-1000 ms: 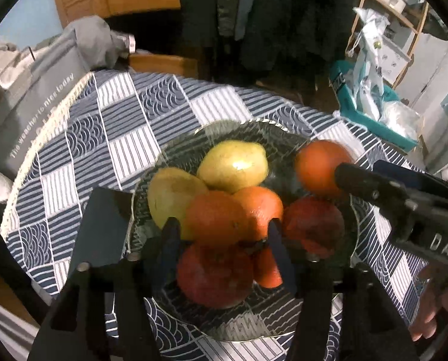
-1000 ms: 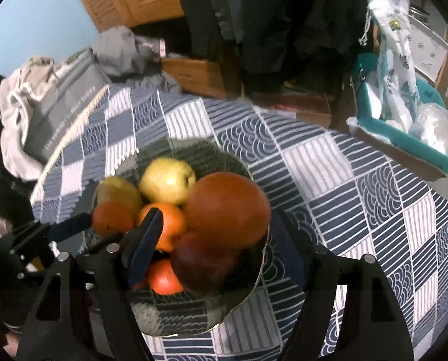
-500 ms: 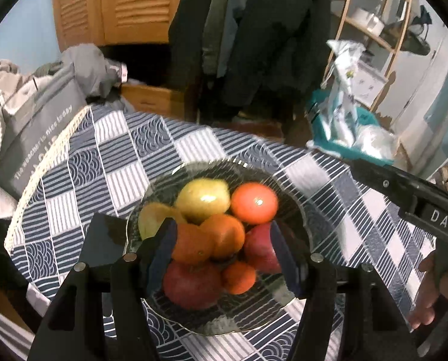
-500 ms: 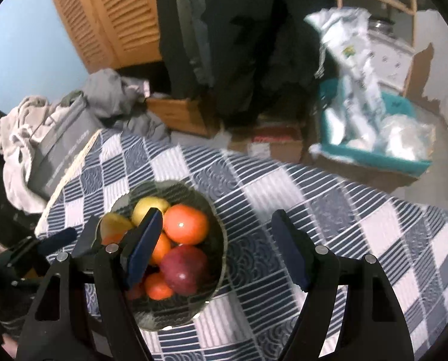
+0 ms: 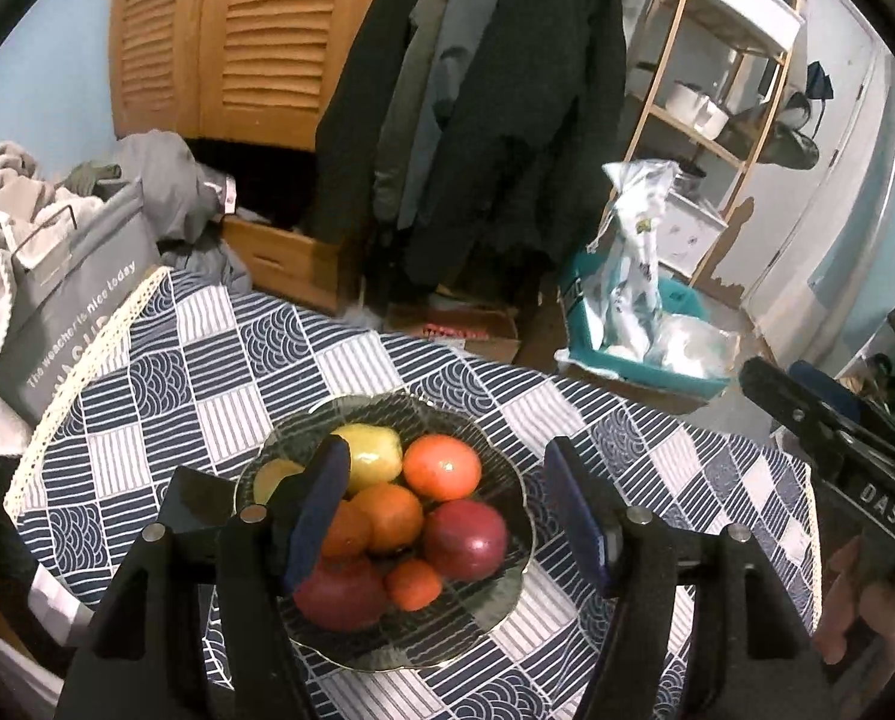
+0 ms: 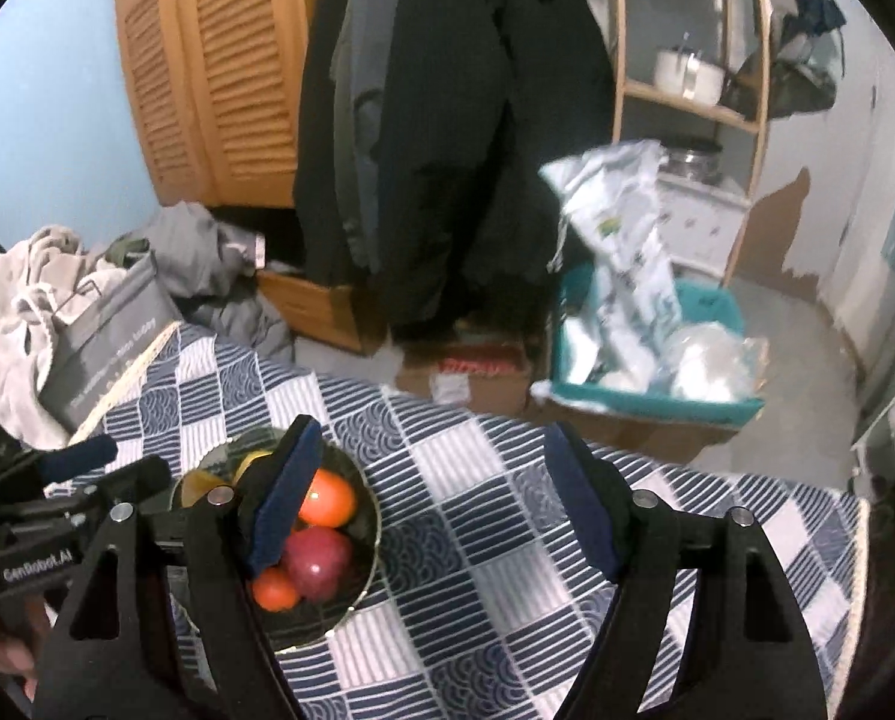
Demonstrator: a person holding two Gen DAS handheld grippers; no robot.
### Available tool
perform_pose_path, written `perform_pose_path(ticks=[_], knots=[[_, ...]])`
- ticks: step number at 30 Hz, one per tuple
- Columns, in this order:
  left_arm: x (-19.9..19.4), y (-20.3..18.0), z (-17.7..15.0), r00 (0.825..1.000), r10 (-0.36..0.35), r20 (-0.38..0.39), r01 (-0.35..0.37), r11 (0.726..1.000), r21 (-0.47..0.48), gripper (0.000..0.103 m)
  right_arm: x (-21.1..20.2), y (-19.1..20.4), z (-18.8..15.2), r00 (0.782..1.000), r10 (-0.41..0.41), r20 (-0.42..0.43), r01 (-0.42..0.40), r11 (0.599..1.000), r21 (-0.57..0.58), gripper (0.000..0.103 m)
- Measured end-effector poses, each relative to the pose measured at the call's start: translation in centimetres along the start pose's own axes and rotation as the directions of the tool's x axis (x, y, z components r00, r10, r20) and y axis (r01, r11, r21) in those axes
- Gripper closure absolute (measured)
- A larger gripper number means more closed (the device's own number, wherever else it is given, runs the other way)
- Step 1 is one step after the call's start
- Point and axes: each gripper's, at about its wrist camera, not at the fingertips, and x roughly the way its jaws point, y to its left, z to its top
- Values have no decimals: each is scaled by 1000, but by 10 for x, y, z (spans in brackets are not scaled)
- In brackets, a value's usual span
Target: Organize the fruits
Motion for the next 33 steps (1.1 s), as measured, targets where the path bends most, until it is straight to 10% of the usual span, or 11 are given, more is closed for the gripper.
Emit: perform_pose_path(ticks=[21, 33], knots=[[-69, -59, 3, 975, 20, 220, -64, 979, 196, 1, -85, -26, 0, 988, -87, 129, 86, 996, 12, 17], [-76, -77, -1, 970, 40, 240, -103, 960, 259, 1, -106, -57, -13, 980, -139, 145, 133, 990, 50, 17]])
